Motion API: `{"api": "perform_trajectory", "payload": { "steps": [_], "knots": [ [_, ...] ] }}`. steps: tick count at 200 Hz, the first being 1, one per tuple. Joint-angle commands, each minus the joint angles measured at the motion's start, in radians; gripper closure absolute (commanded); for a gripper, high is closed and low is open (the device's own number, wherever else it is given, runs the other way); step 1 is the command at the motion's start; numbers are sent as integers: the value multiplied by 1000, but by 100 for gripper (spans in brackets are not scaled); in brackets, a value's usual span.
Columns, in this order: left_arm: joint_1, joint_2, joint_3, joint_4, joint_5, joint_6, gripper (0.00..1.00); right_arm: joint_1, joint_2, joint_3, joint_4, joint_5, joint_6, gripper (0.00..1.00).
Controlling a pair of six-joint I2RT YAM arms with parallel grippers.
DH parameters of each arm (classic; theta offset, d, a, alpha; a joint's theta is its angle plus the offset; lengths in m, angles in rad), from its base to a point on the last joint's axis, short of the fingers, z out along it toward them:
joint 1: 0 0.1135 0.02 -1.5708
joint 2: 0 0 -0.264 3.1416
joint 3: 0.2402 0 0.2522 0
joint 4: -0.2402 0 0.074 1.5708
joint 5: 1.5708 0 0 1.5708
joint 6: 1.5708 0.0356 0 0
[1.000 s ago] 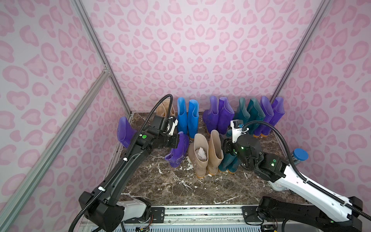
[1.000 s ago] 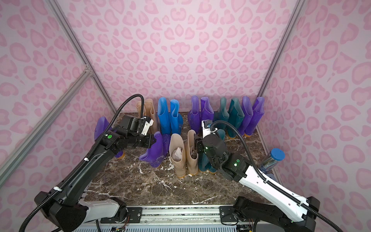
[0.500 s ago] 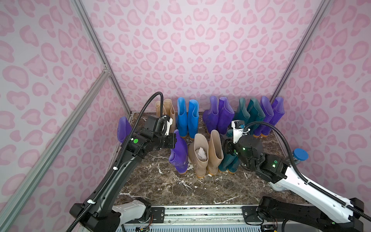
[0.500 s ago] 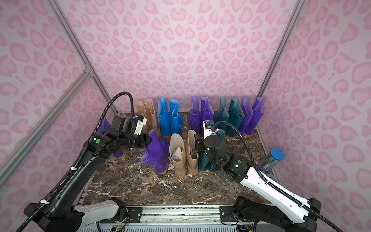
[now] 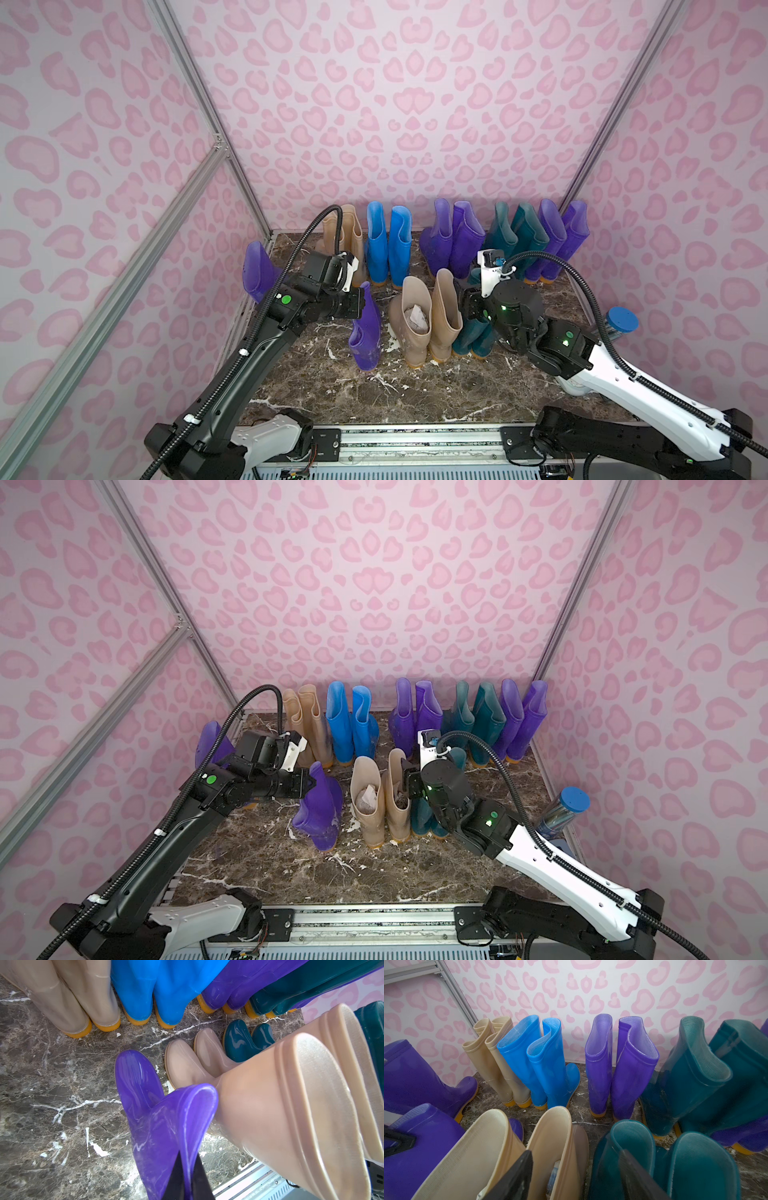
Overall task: Match and arrange rain boots in pairs
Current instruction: Adjust the rain boot at the center of the board.
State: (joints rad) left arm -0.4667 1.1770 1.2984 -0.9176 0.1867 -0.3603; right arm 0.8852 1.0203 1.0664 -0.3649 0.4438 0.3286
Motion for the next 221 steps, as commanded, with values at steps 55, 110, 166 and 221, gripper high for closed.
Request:
{"api": "perform_trajectory", "payload": {
  "steps": [55,110,166,221],
  "knots": [
    [2,45,-39,130,0,1,98,-4,-8,5,8,9,-24,32],
    [1,34,-14,154,-32,0,98,-12,-3,8,13,7,-32,32],
    [1,69,13,137,-15,24,71,-13,-5,15,11,7,-37,32],
    [1,56,72,83,-42,72,46,-15,-18,0,13,6,-36,30]
  ]
}}
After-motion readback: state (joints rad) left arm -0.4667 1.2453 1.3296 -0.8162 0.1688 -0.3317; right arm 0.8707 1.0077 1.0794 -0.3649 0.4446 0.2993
